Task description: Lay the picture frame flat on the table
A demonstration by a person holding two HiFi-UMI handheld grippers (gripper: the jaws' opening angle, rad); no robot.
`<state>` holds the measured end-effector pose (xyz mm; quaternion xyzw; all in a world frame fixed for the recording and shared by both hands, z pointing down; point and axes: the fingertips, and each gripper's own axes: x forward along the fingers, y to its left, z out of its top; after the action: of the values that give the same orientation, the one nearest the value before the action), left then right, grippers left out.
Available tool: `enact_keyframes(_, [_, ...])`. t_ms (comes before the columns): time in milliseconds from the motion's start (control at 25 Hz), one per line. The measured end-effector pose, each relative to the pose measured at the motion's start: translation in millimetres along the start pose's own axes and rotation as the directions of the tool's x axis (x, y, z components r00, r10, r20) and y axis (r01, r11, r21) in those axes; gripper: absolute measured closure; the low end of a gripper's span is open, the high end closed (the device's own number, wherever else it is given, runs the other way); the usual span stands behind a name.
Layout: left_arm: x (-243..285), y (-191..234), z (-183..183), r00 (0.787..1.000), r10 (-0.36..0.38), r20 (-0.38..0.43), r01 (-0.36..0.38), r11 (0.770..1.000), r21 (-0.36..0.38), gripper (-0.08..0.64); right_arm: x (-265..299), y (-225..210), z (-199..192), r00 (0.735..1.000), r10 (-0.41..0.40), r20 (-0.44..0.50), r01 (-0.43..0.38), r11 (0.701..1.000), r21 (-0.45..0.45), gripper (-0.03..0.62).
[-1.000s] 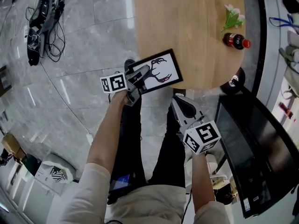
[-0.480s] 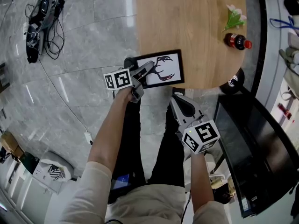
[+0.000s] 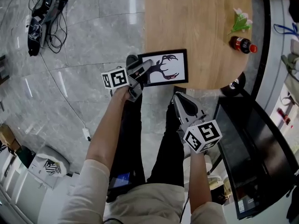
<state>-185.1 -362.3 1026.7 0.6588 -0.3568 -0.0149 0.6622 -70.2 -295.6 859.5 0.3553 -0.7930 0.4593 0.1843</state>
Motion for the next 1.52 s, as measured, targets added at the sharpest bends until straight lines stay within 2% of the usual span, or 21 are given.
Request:
enact_keyframes(160, [-23.2,8.2,7.3,0.999,-0.003,0.040,0.004,0.999,-0.032,0.313,7.1,9.3,7.8,1.000,-0.002,0.020,0.002,1.000,0.012,0.558])
enact_keyframes(320, [-40.0,3.0,11.1,0.998,-0.024,0.054,0.025,0.999,-0.030,0.313,11.5,12.7,9.4,1.000,-0.009,0.028,0.008,1.000,0.022,0.558])
enact_keyframes(440, [-60.9,-0.7,15.4,0.998,0.001,0.070,0.000,1.000,-0.025,0.313,11.6,20.5,10.7,1.000,-0.014,0.026,0.014,1.000,0.027,0.558])
enact_keyframes(560, [-88.4,-11.6,24.3,0.994,0.055,0.097,-0.053,0.998,-0.023,0.313,6.7,33.6,13.9,1.000,-0.015,0.002,0.015,1.000,-0.005,0.558])
enact_keyframes(640, [-106.1,-30.5,28.6,0.992,0.087,0.094,-0.088,0.996,0.016,0.313,-0.5,43.4,19.3,1.000,-0.019,-0.014,0.019,0.999,-0.028,0.558])
enact_keyframes(760, [-130.2,-81.4,22.0,0.993,0.104,0.049,-0.110,0.983,0.144,0.313,-24.7,65.0,40.2,1.000,-0.019,-0.004,0.019,0.998,-0.056,0.558])
enact_keyframes(880, [-153.4,-138.6,8.0,0.988,0.156,-0.015,-0.144,0.941,0.307,0.313,-56.7,91.6,68.1,1.000,-0.022,0.020,0.024,0.994,-0.107,0.558])
enact_keyframes(960, [-168.5,-178.2,-2.4,0.981,0.190,-0.040,-0.160,0.908,0.387,0.313,-77.9,103.8,80.0,0.999,-0.045,0.013,0.047,0.988,-0.150,0.558])
enact_keyframes(1160, [-205.8,-285.5,-30.6,0.973,0.230,-0.026,-0.181,0.824,0.537,0.313,-136.2,116.8,85.8,0.993,-0.111,-0.029,0.102,0.970,-0.221,0.558])
enact_keyframes(1280, [-224.3,-334.5,-41.3,0.961,0.277,0.014,-0.226,0.752,0.619,0.313,-164.9,126.3,90.8,0.993,-0.115,-0.029,0.104,0.964,-0.244,0.558])
enact_keyframes(1360, [-232.9,-356.3,-47.8,0.944,0.320,0.073,-0.288,0.699,0.654,0.313,-179.3,134.1,96.0,0.994,-0.106,-0.033,0.093,0.959,-0.269,0.557])
enact_keyframes(1480, [-239.4,-366.9,-62.4,0.896,0.411,0.168,-0.407,0.612,0.678,0.314,-196.0,145.5,99.7,0.996,-0.076,-0.047,0.058,0.949,-0.311,0.558])
enact_keyframes(1520, [-239.4,-368.0,-68.7,0.885,0.429,0.184,-0.430,0.597,0.677,0.314,-201.2,148.3,98.2,0.996,-0.063,-0.055,0.042,0.944,-0.328,0.557])
